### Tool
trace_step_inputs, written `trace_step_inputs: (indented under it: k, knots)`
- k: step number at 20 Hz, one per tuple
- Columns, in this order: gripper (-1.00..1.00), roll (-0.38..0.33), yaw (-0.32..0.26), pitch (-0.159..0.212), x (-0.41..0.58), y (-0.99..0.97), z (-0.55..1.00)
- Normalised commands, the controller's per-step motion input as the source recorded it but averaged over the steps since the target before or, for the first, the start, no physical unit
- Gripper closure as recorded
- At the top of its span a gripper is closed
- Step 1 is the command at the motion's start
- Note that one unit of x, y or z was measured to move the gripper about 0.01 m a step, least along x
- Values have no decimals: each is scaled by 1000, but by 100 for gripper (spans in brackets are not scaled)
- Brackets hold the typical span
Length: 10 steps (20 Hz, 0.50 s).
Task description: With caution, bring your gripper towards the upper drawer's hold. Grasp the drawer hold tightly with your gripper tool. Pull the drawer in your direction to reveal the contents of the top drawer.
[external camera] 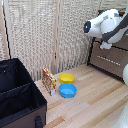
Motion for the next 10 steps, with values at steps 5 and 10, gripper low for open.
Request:
trace_step_inputs:
  k: [5,10]
  knots:
    - [100,-20,2,10,0,18,145]
    - [100,12,-4,25,6,462,113]
